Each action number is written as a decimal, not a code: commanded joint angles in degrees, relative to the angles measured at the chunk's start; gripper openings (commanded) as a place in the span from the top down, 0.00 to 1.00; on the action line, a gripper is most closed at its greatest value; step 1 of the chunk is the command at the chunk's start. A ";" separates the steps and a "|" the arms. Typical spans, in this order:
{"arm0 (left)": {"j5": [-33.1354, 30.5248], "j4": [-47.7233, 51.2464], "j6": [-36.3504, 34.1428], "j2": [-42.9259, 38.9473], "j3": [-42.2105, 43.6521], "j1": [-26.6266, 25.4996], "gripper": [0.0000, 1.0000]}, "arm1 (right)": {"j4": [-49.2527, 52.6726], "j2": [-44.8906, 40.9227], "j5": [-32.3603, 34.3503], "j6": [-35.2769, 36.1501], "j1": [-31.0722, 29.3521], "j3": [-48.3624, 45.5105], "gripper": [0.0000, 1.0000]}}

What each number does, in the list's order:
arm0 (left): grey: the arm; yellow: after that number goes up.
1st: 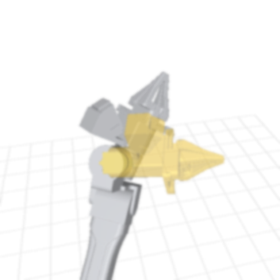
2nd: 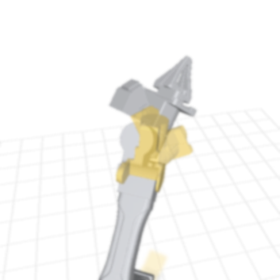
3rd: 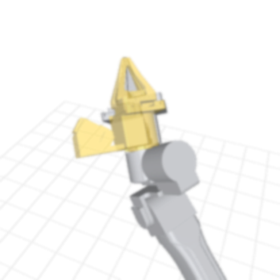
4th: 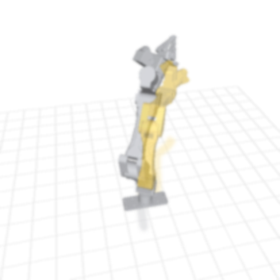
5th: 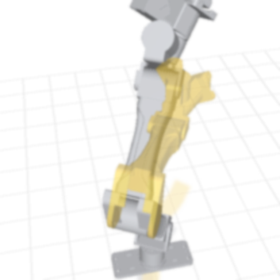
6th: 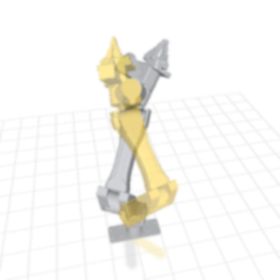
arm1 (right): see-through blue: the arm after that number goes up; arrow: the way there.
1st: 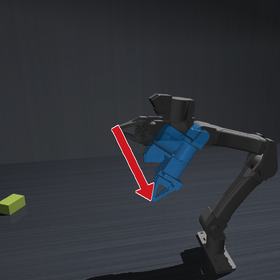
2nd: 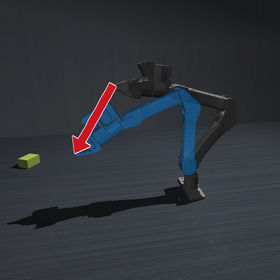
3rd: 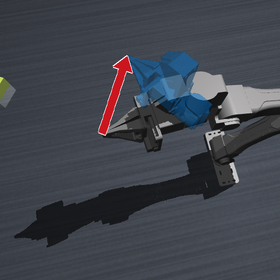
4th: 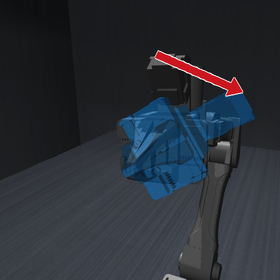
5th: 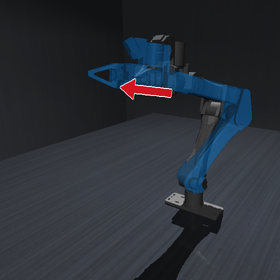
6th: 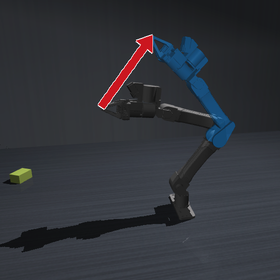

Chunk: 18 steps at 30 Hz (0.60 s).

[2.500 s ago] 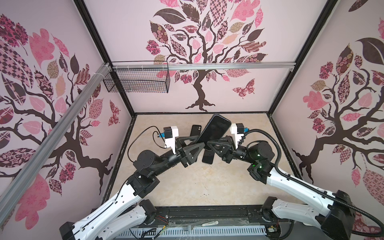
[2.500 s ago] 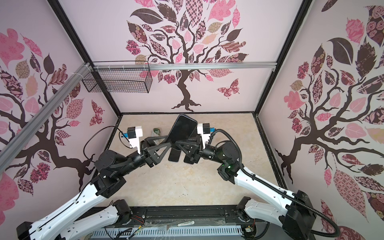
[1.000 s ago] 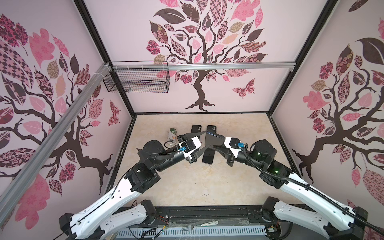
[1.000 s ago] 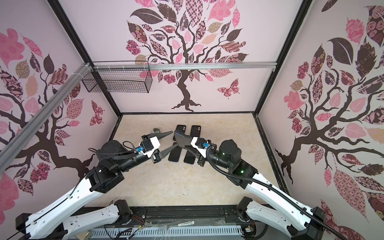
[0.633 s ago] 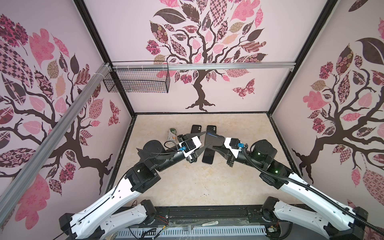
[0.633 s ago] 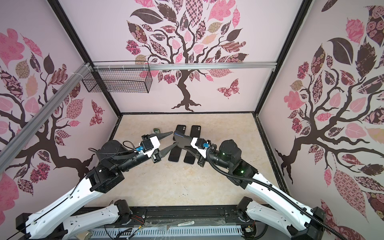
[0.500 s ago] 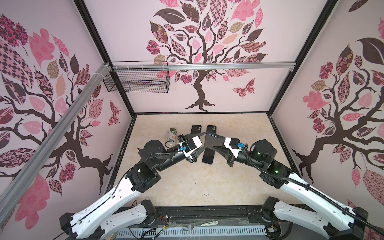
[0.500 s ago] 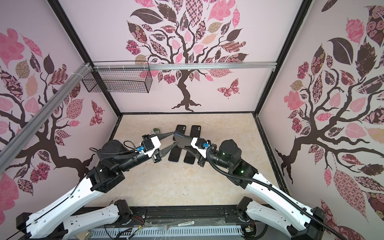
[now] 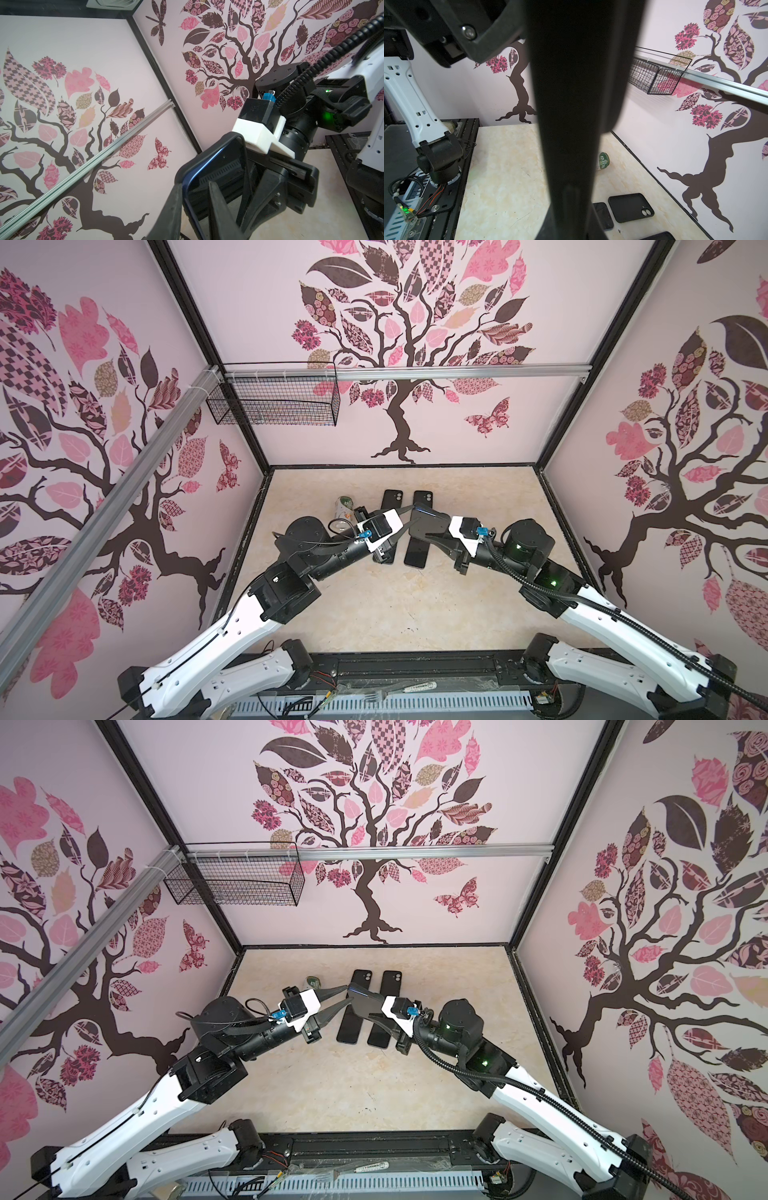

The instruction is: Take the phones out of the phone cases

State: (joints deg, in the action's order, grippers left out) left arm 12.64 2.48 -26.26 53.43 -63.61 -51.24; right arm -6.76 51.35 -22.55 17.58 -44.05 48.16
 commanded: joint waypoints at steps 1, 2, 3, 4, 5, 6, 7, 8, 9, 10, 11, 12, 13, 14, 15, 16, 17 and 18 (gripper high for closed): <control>6.45 5.91 -0.97 1.72 -1.52 -0.70 0.76 | 0.35 -0.75 -3.03 3.31 -0.53 2.80 1.00; 6.76 6.50 -1.09 1.83 -1.52 -0.70 0.76 | 0.49 -0.94 -3.15 3.47 -0.54 2.88 1.00; 7.32 7.02 -1.23 1.93 -1.59 -0.70 0.75 | 0.74 -1.08 -3.50 3.86 -0.55 2.98 1.00; 7.58 7.46 -1.36 1.94 -1.55 -0.70 0.75 | 0.92 -1.24 -3.81 4.10 -0.51 3.14 1.00; 7.82 7.89 -1.61 1.98 -1.59 -0.70 0.74 | 1.04 -1.27 -4.27 4.32 -0.51 3.23 1.00; 7.83 8.35 -1.79 2.16 -1.71 -0.72 0.72 | 1.43 -1.34 -4.64 4.74 -0.55 3.32 1.00; 7.77 8.74 -1.96 2.25 -1.93 -0.72 0.70 | 1.85 -1.30 -5.08 5.14 -0.56 3.44 1.00; 7.79 8.98 -2.08 2.35 -1.95 -0.70 0.70 | 2.16 -1.24 -5.36 5.38 -0.58 3.52 1.00; 7.83 9.29 -2.26 2.43 -2.10 -0.70 0.69 | 2.42 -1.22 -5.94 5.74 -0.51 3.61 1.00; 7.92 9.37 -2.30 2.47 -2.24 -0.70 0.69 | 2.55 -1.25 -6.63 5.85 -0.54 3.63 1.00; 8.09 9.46 -2.30 2.72 -2.38 -0.70 0.69 | 2.46 -1.20 -7.34 5.86 -0.51 3.61 1.00; 8.27 9.56 -2.33 2.74 -2.40 -0.70 0.69 | 2.37 -1.25 -7.91 5.75 -0.51 3.63 1.00; 8.60 9.71 -2.26 2.89 -2.56 -0.70 0.69 | 2.29 -1.18 -8.65 5.84 -0.51 3.62 1.00; 8.92 9.79 -2.19 3.04 -2.55 -0.70 0.69 | 2.38 -1.16 -9.21 5.86 -0.53 3.70 1.00; 9.18 9.91 -2.15 3.17 -2.65 -0.70 0.68 | 2.50 -1.07 -9.68 5.96 -0.52 3.78 1.00; 9.37 10.06 -2.16 3.31 -2.65 -0.70 0.68 | 2.79 -0.91 -10.21 6.09 -0.55 4.06 1.00; 9.49 10.08 -2.20 3.48 -2.55 -0.70 0.68 | 3.20 -0.75 -10.67 6.26 -0.60 4.21 1.00; 9.58 10.15 -2.13 3.55 -2.36 -0.70 0.68 | 3.49 -0.65 -11.08 6.49 -0.59 4.39 1.00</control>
State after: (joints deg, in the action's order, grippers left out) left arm 16.84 9.19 -28.38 54.24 -65.56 -50.98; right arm -1.78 50.30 -26.28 20.45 -43.31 48.49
